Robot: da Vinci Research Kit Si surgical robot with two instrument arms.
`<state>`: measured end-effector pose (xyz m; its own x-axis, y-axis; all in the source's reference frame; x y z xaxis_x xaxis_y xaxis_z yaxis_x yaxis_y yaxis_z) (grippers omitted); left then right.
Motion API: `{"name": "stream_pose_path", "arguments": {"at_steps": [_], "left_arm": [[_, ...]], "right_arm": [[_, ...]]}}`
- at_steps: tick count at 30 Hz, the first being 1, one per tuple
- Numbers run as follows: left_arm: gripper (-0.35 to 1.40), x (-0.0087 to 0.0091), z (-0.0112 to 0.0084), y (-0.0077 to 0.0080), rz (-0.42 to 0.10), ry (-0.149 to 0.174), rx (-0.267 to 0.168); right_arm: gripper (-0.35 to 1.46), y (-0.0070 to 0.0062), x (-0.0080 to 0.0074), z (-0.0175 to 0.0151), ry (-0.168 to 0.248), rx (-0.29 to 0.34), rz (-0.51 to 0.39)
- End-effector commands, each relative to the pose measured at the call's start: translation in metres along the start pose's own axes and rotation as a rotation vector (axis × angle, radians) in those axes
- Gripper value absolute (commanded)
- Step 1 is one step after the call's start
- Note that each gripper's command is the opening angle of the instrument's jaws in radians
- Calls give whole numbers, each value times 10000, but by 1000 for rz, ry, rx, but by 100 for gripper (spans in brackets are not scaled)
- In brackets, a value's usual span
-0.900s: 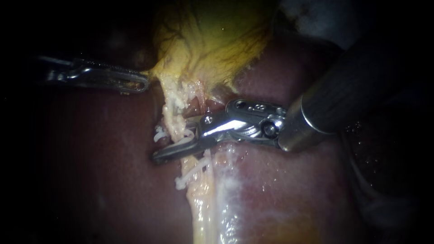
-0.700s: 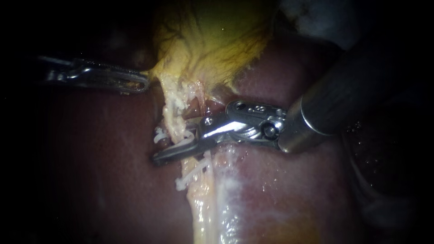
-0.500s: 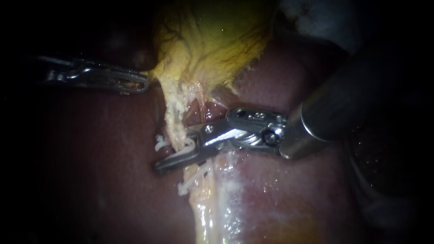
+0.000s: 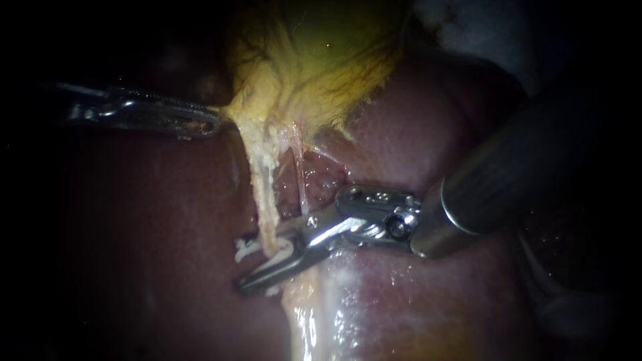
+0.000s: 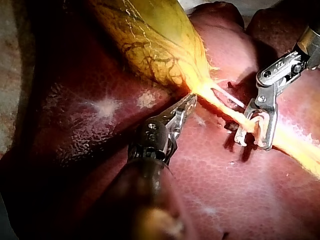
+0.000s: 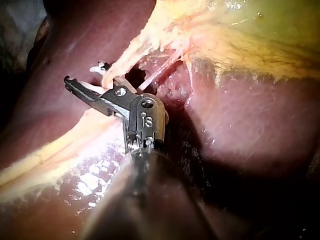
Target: Clipping second clip left tube
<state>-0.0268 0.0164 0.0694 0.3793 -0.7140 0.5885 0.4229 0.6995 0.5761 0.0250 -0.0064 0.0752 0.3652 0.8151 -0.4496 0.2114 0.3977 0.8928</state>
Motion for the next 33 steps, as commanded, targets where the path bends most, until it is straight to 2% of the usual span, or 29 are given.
{"name": "stream_pose_path", "arguments": {"at_steps": [1, 6, 9, 14, 30, 31, 33], "left_arm": [[-35, 0, 0, 0, 0, 0, 0], [-35, 0, 0, 0, 0, 0, 0], [-35, 0, 0, 0, 0, 0, 0], [-35, 0, 0, 0, 0, 0, 0], [-35, 0, 1, 1, 0, 0, 0], [-35, 0, 1, 1, 0, 0, 0], [-35, 0, 1, 1, 0, 0, 0]], "right_arm": [[47, 1, -1, 0, 3, 17, 6], [47, 2, -5, -2, 4, 84, 33], [46, 1, -6, -3, 28, 69, 33], [43, 2, -6, -4, 33, 68, 34], [-23, 6, -4, -7, 37, 64, 35], [-35, 6, -4, -7, 37, 64, 35], [-35, 7, -4, -7, 38, 66, 41]]}}
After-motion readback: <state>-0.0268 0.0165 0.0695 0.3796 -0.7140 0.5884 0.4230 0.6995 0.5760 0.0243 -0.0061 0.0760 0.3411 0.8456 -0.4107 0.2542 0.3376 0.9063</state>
